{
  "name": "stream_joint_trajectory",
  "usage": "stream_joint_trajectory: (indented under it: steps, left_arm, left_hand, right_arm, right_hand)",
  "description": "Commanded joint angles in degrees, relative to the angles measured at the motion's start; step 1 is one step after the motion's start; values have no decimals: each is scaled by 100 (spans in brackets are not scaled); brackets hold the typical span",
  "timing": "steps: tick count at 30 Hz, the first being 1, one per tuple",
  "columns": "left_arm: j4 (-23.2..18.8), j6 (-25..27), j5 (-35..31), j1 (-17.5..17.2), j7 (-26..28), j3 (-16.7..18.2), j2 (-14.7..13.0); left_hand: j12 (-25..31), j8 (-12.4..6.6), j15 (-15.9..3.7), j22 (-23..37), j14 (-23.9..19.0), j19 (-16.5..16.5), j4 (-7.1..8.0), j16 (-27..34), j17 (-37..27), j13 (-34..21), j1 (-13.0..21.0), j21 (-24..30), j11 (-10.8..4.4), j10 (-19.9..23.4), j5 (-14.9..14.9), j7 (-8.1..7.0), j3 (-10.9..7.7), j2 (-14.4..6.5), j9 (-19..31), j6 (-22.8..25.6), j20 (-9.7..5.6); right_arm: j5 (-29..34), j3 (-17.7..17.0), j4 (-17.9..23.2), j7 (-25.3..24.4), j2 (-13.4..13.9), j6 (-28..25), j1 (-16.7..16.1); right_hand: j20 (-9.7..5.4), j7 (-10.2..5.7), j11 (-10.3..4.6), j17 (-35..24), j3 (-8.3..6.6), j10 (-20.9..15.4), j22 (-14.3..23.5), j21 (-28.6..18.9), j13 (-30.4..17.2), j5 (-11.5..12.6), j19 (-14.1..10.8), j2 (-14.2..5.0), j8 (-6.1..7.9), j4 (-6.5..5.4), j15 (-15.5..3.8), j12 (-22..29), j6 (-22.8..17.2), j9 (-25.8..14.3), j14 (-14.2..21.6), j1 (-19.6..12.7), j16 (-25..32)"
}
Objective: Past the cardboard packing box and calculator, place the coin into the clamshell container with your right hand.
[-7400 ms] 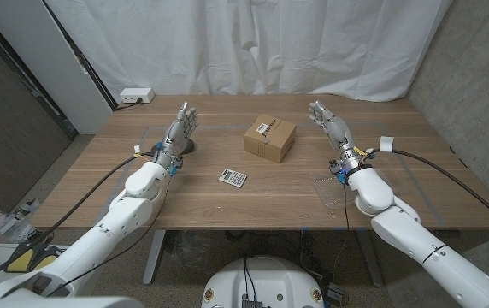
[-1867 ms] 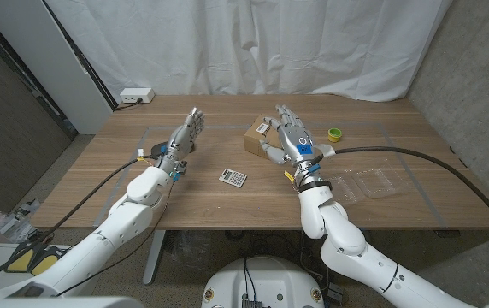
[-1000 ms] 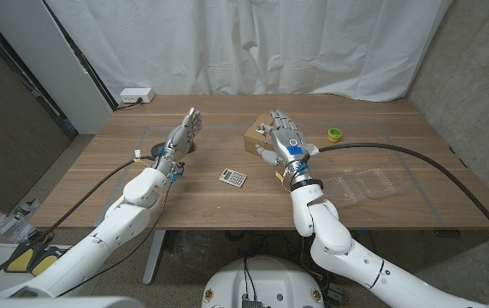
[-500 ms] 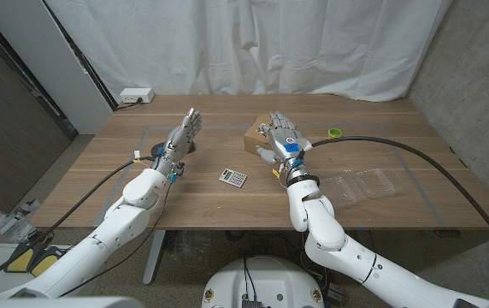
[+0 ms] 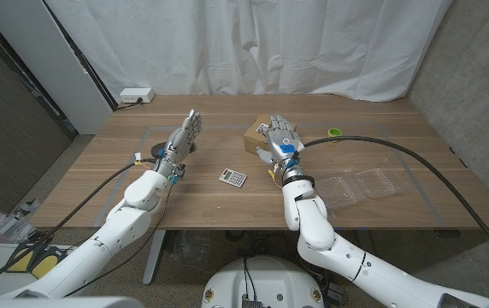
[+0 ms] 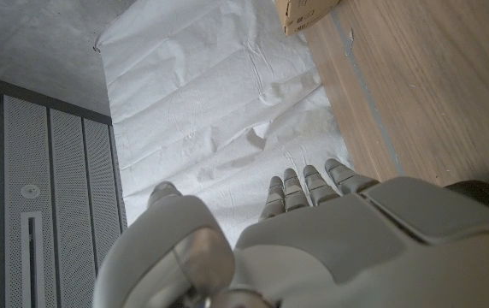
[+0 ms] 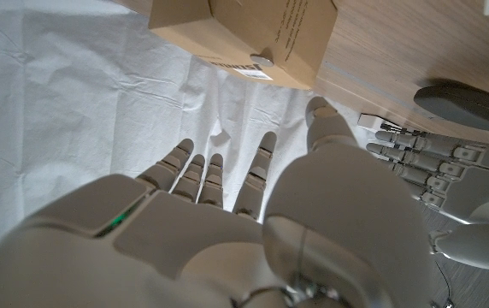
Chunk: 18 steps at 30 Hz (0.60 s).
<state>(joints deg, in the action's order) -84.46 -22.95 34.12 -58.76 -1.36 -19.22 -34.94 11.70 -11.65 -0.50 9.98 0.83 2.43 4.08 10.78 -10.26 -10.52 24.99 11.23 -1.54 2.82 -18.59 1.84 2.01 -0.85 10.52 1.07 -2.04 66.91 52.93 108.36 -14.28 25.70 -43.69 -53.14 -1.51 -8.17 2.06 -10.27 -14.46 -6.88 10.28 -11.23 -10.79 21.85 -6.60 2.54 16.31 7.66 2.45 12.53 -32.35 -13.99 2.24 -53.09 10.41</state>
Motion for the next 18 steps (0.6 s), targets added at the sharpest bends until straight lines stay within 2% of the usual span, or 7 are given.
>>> stream_joint_trajectory:
  steps: [1, 7, 18]
  left_arm:
    - [-7, -39, 29, -76, 21, 35, -6]
    - [0, -90, 49, -110, 11, 65, -11]
    - [49, -126, 76, -101, -53, 72, -9]
  left_hand:
    - [-5, 20, 31, 28, 41, 27, -3, -6, -20, -30, 58, -1, -7, 29, 4, 19, 46, -15, 29, 18, -44]
    - [-4, 22, 25, 27, 42, 28, -3, -5, -20, -30, 63, 0, 2, 33, 12, 17, 54, -19, 29, 14, -43]
    - [-2, 22, 33, 28, 40, 32, -2, -4, -20, -30, 67, 1, 1, 38, 23, 18, 65, -24, 30, 17, -38]
  right_arm:
    - [16, 175, -411, -76, -186, -182, 202]
    - [-32, 250, -578, -240, -201, -208, 263]
    - [-214, 257, -699, -548, -135, -222, 305]
  right_hand:
    - [11, 8, 24, -17, 1, -35, 10, -28, -20, 35, -31, -17, 28, 7, 44, 49, -49, -16, 25, -85, 47]
    - [20, 6, 38, -20, -3, -68, 12, -34, -21, 58, -49, -42, 28, 14, 43, 61, -58, -31, 45, -133, 50]
    - [28, 80, -2, -33, 10, -241, 15, -77, -22, 111, -185, -91, 115, -1, 6, 122, -293, -71, 232, -189, 99]
